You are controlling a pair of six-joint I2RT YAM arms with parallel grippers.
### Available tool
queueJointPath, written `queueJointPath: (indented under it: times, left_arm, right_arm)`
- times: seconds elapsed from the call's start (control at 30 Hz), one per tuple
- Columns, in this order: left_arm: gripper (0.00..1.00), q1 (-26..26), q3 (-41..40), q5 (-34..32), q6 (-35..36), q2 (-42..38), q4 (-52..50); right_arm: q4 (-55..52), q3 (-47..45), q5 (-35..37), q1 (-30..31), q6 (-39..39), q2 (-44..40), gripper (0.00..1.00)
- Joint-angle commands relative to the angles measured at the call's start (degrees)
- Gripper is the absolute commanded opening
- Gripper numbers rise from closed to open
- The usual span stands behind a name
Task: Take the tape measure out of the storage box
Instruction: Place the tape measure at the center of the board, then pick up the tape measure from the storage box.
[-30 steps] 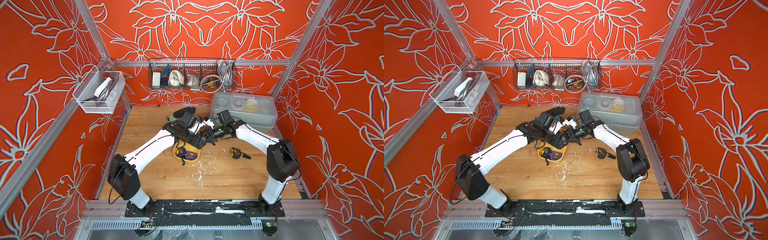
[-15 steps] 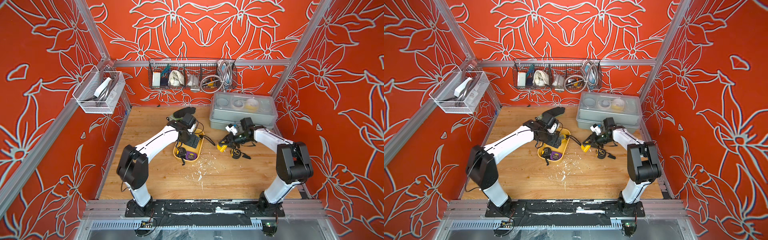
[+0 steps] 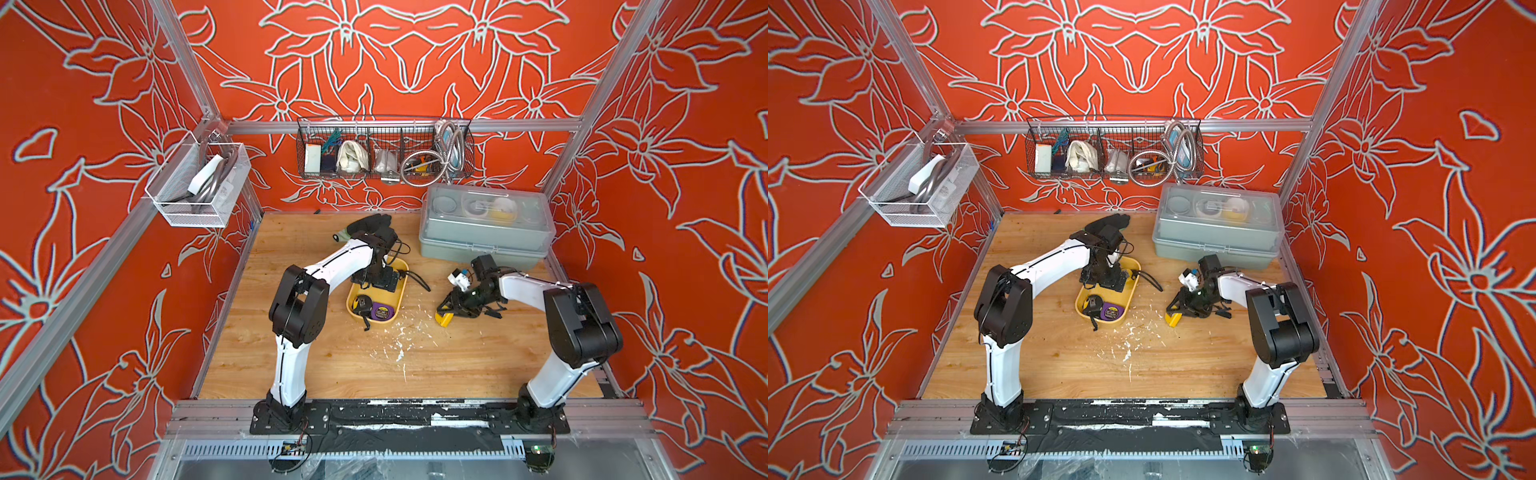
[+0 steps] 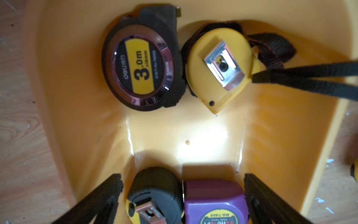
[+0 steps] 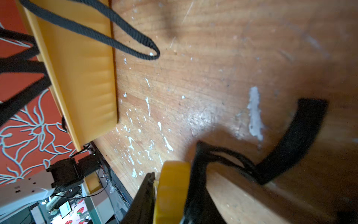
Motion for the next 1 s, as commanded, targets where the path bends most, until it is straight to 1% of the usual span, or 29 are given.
queueJointPath:
  times: [0.0,0.03,0.17,0.23,0.3,0.33,0.37,0.43,0.6,0.7,0.83,0.97]
  left_arm:
    - [0.99,0.32,1.94,-1.05,-1.17,1.78,-6.47]
    - [0.99,0.32,2.14,-0.9,-1.11,2.11,-6.91]
    - [0.99,0.33,1.95,-0.02,-1.26,2.15,-7.85]
    - [0.99,0.33,1.43,-1.14,-1.85,1.57,-8.47]
    - [0.99,0.39,0.78,-2.9,-2.97,1.02,-8.93]
    - [0.99,0.57,0.22,-3.86,-4.09,0.76,-8.95]
    - [0.99,0.84,-0.23,-3.82,-4.98,0.51,-8.92]
    - [0.99,1.27,-0.67,-3.2,-7.0,0.37,-9.2]
    - [0.99,1.57,-0.5,-1.29,-12.48,-0.69,-10.62]
    - [0.99,2.33,-0.75,-0.09,-17.11,-1.8,-10.71]
    - [0.99,4.49,-0.52,0.29,-24.83,-1.51,-12.11]
    - [0.99,4.48,0.02,1.14,-30.11,-1.17,-13.47]
  right_arm:
    - [3.0,-1.26,2.83,0.31,-0.62,0.68,0.31]
    - [3.01,-1.19,3.25,0.35,-0.79,0.86,0.34]
    - [3.31,-0.75,3.9,0.33,-1.27,1.35,0.38]
    - [3.06,-0.44,4.39,0.38,-1.65,1.27,0.44]
    - [2.49,-0.23,5.45,0.33,-2.26,0.93,0.57]
    - [2.46,-0.14,5.79,0.33,-2.62,0.51,0.68]
    - [2.33,0.0,6.74,0.34,-2.64,-0.19,0.81]
    - [2.45,0.24,7.74,0.33,-2.69,-1.99,0.99]
    - [1.34,2.32,10.37,0.43,-2.47,-7.21,1.0]
    - [1.87,2.59,11.05,0.47,-2.01,-9.92,1.0]
    - [5.41,1.39,9.26,0.63,0.85,-12.57,1.0]
    - [6.82,1.25,7.05,0.79,1.28,-13.06,1.0]
